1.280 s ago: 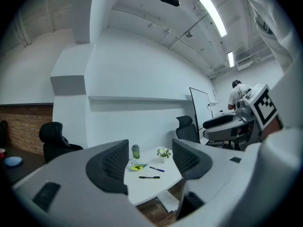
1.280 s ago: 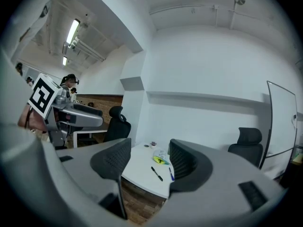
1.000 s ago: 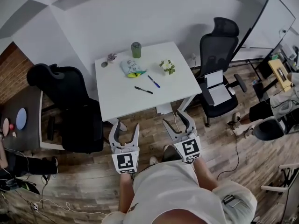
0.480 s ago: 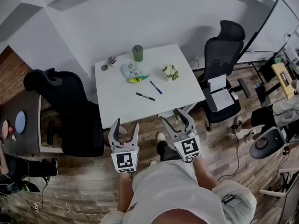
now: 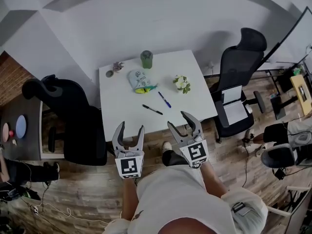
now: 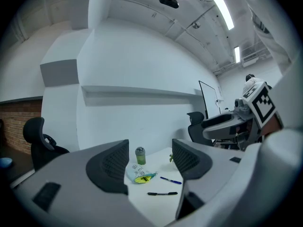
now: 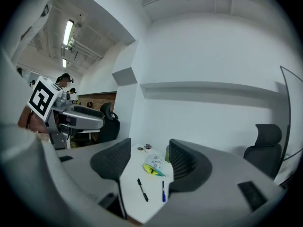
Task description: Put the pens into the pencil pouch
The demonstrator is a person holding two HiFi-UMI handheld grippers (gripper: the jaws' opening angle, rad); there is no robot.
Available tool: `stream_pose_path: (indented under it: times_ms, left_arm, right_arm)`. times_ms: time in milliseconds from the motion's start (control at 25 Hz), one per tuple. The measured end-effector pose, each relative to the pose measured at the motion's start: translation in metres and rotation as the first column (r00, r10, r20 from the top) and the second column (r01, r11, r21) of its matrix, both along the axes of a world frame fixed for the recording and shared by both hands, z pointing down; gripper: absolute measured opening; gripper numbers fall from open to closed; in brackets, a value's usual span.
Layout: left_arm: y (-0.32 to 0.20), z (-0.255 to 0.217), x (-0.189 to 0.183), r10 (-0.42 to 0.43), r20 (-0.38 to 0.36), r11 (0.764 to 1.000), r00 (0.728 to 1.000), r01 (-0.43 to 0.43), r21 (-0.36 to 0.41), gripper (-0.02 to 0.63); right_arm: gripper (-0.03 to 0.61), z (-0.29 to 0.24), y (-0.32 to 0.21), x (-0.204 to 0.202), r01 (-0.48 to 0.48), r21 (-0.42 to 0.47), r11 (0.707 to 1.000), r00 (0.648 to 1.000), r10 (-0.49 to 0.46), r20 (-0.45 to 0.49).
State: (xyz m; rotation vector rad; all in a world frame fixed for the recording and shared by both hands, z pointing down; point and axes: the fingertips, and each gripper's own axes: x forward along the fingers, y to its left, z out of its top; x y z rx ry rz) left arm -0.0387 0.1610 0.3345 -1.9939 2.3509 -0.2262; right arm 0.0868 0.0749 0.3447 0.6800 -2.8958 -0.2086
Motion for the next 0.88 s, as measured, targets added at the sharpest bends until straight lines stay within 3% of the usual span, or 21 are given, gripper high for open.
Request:
stream_pose_path:
  times_ms: [480,880]
  left_arm:
    - [-0.076,-0.002,-0.022,-0.089,0.026,0.996,0.996,0.089,-0.03,0.279]
    - [-0.125,0.009,-0.038,-0.108,0.034,0.992,0.994,0.11,-0.062,0.277]
  right_arm:
    - [0.248,0.003,-0.082,-0.032,0.109,-0.03,0.994,0.994,-0.108,0.018]
    - [0.247,0.016,-0.13,-0.05,0.133,-0.06,0.989,0.991,-0.132,0.02]
